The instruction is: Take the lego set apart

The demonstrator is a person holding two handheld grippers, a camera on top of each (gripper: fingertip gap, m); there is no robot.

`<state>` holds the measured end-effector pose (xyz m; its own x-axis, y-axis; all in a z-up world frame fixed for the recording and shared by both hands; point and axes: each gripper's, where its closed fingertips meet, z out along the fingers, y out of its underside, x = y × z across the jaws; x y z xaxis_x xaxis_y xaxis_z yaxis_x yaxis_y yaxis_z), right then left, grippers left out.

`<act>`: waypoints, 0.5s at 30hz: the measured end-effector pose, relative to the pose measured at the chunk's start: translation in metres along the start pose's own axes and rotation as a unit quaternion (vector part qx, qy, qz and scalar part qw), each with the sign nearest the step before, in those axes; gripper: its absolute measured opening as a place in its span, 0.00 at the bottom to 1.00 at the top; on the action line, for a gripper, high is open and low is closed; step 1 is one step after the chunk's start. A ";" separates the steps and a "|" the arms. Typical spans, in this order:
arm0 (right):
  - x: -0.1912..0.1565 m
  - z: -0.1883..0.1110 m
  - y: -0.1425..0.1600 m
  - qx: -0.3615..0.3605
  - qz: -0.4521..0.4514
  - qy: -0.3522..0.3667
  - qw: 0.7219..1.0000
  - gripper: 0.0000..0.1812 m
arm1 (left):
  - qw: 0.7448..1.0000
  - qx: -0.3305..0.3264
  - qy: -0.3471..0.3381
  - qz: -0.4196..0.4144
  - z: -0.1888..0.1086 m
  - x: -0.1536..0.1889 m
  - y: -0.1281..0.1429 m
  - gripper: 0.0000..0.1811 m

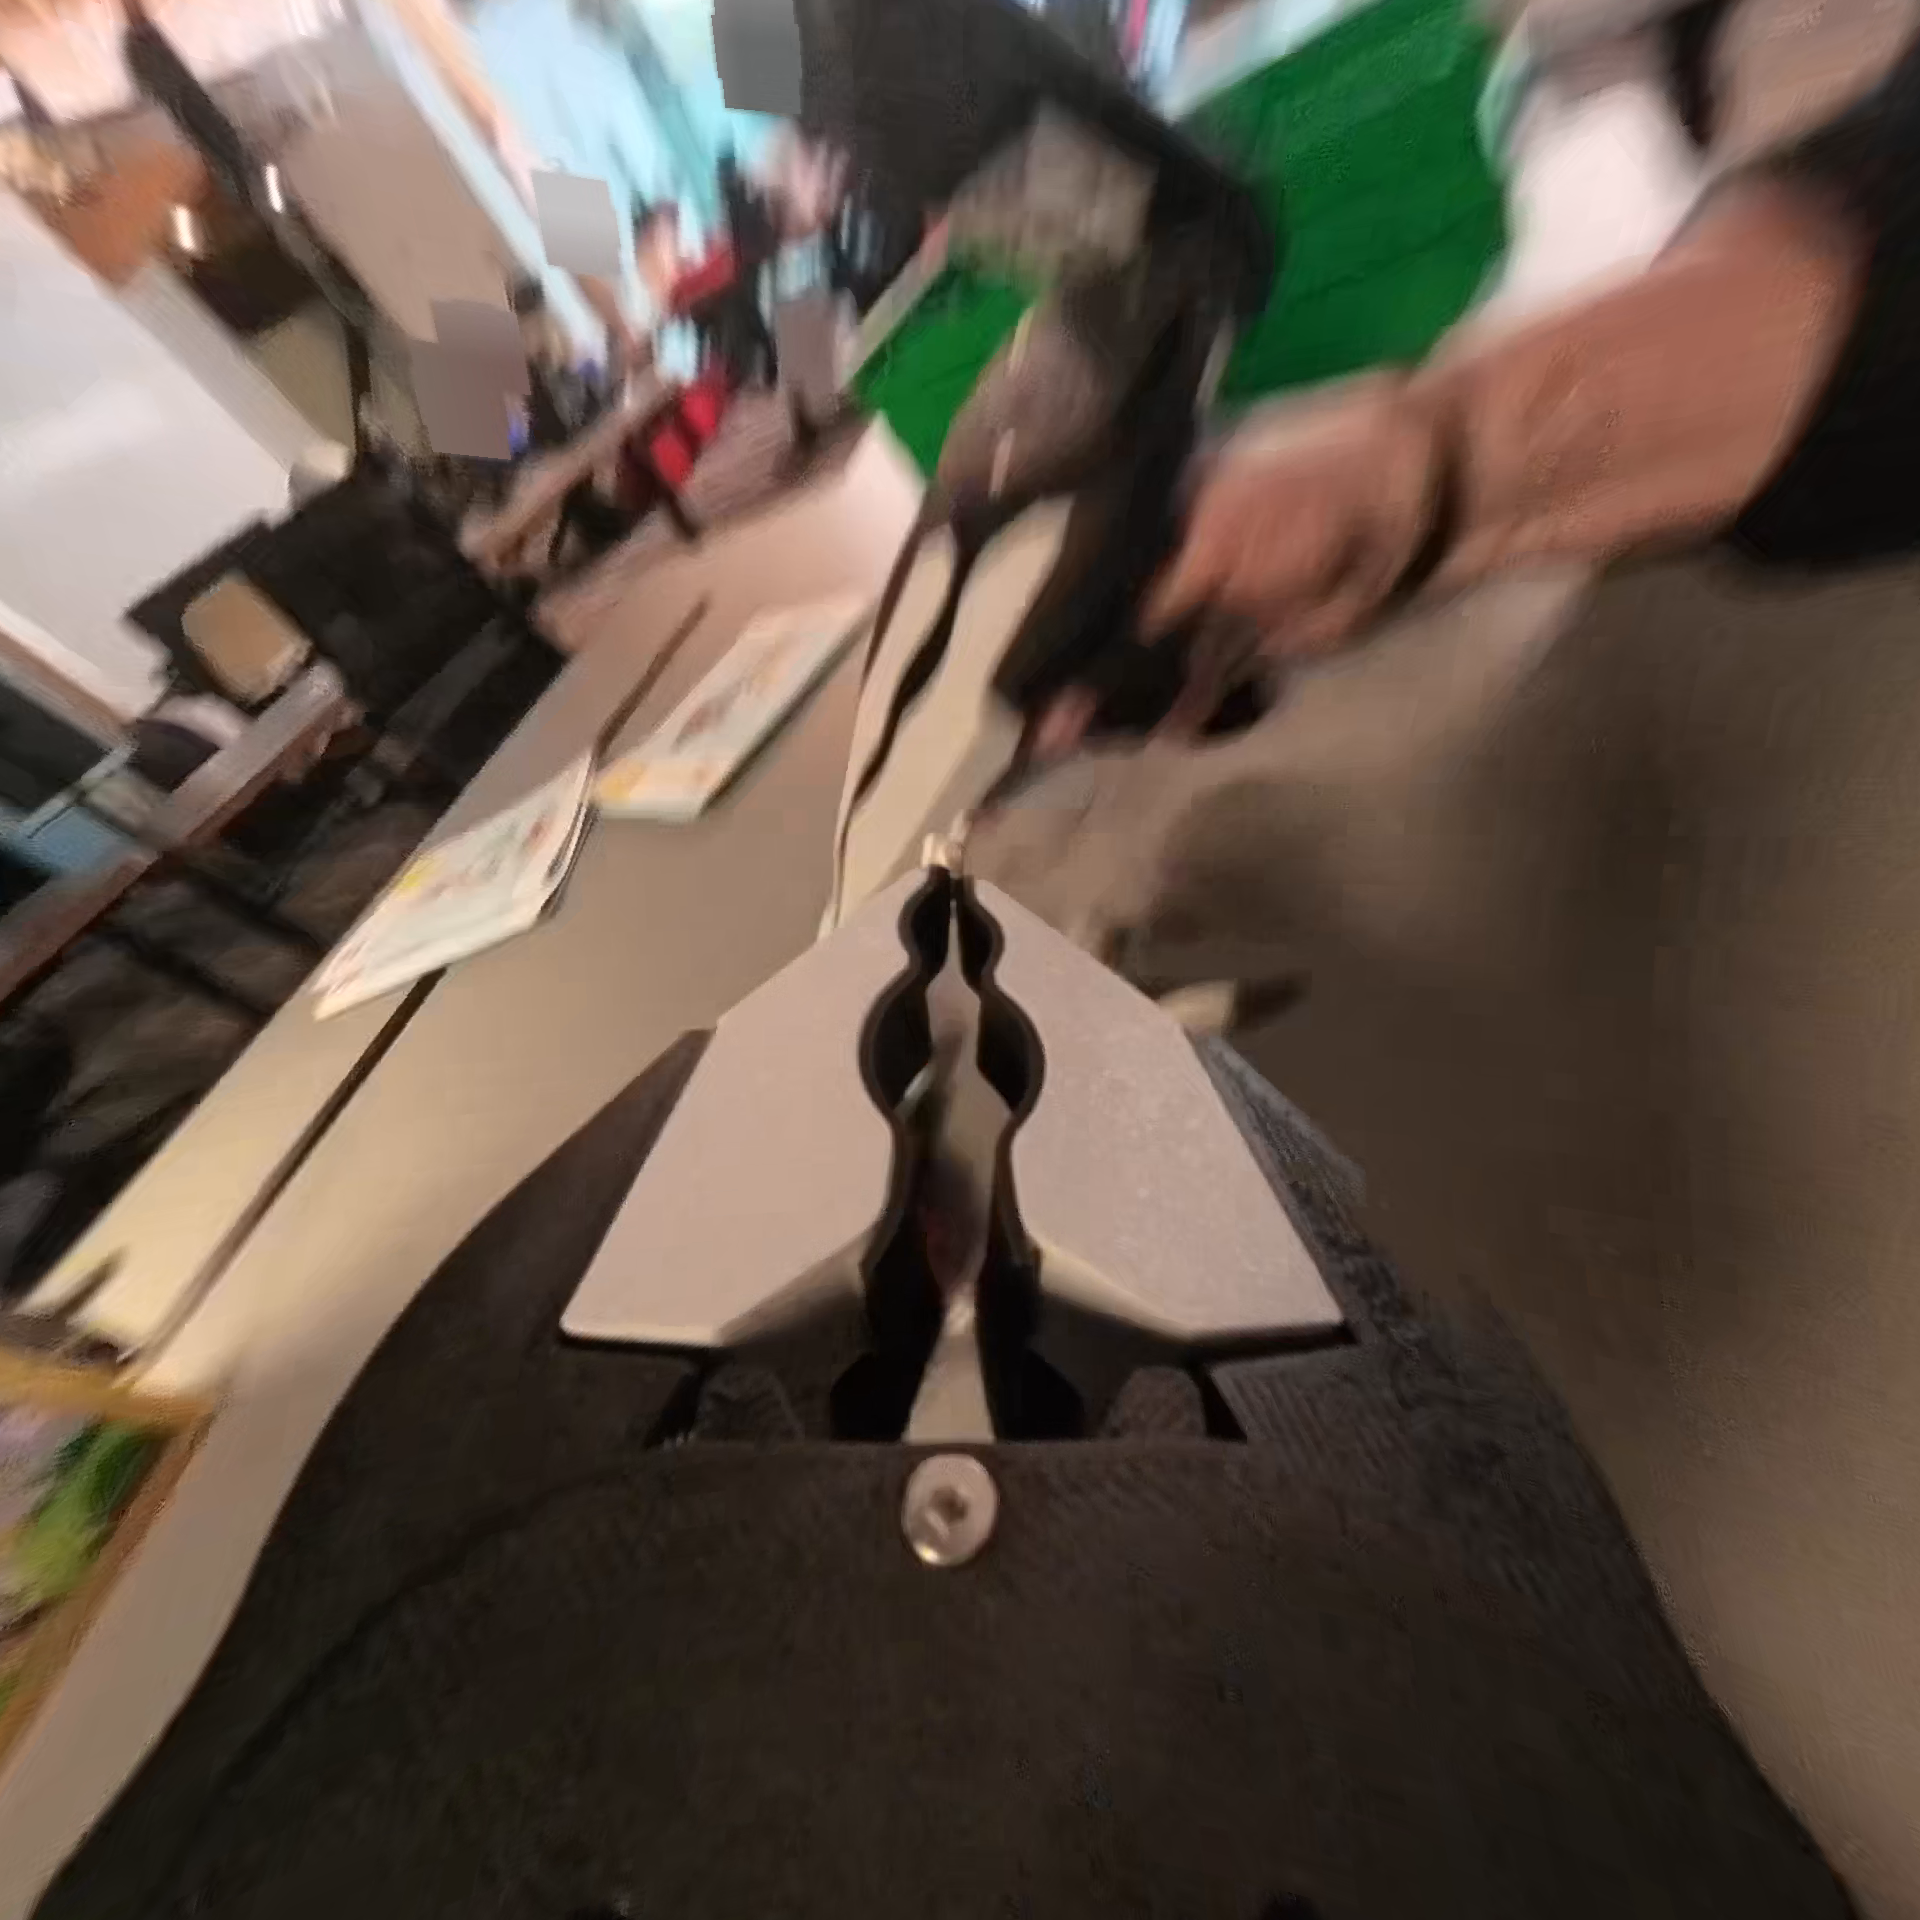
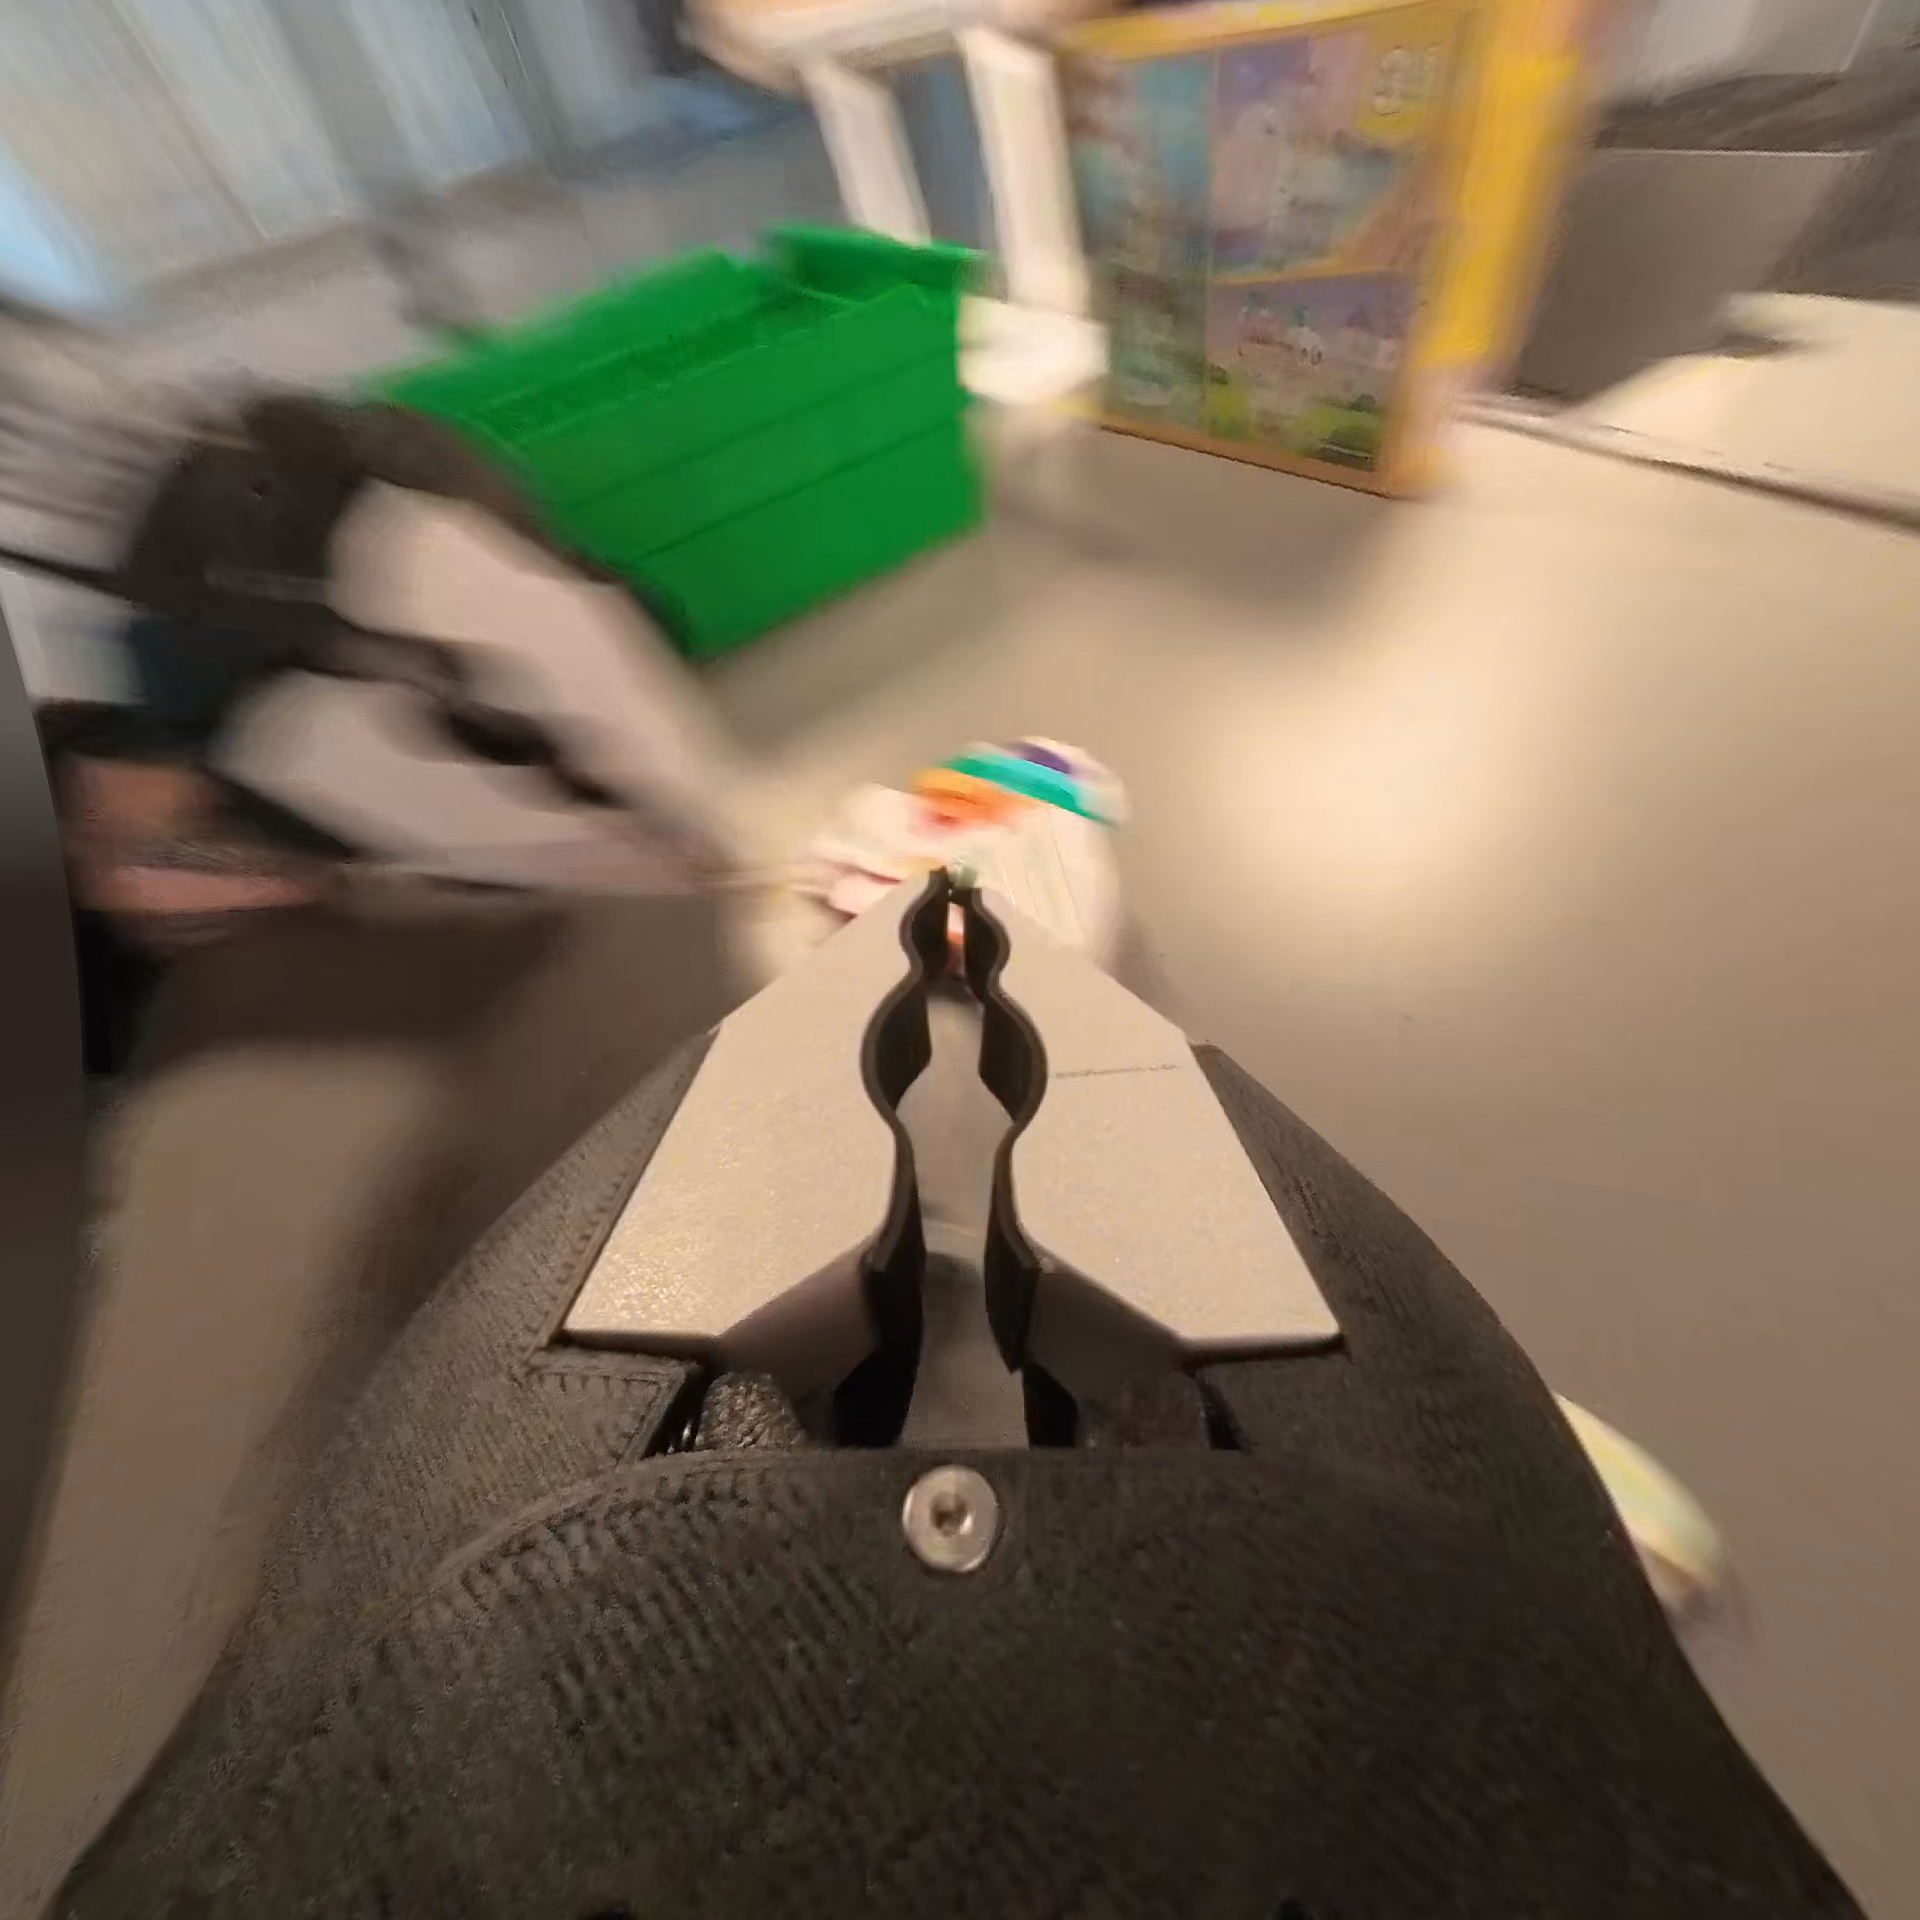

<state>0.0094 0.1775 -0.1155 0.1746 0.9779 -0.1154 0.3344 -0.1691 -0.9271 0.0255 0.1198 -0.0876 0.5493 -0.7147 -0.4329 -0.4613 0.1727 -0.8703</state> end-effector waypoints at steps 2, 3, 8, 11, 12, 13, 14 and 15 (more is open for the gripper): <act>0.014 -0.002 0.007 -0.004 0.021 0.008 1.000 0.00 | 1.000 0.007 -0.002 0.025 0.002 0.010 -0.014 0.00; 0.014 -0.003 0.004 0.011 0.057 -0.009 0.998 0.00 | 0.998 -0.017 -0.016 0.059 0.004 0.009 -0.008 0.00; 0.011 0.000 0.006 0.005 0.025 -0.001 1.000 0.00 | 0.998 -0.064 -0.019 0.021 0.006 -0.001 0.017 0.00; 0.011 -0.002 -0.001 0.032 0.018 -0.014 0.999 0.01 | 0.997 -0.072 -0.026 -0.005 0.006 -0.007 0.022 0.00; 0.014 -0.005 -0.003 0.040 0.017 -0.011 0.999 0.01 | 0.997 -0.078 -0.026 -0.010 0.006 -0.008 0.025 0.00; 0.017 -0.007 -0.004 0.043 0.017 -0.005 0.999 0.01 | 0.996 -0.084 -0.025 -0.017 0.007 -0.009 0.028 0.01; 0.021 -0.009 -0.003 0.041 0.015 0.002 0.999 0.01 | 0.995 -0.090 -0.020 -0.024 0.007 -0.008 0.031 0.01; 0.025 -0.011 0.000 0.033 0.012 0.006 0.999 0.01 | 0.995 -0.098 -0.009 -0.032 0.008 -0.006 0.035 0.01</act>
<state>0.0239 0.2003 -0.1144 0.1923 0.9722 -0.1337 0.2679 -0.1831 -0.9459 0.0122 0.1355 -0.1175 0.5937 -0.7073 -0.3838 -0.5507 -0.0093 -0.8347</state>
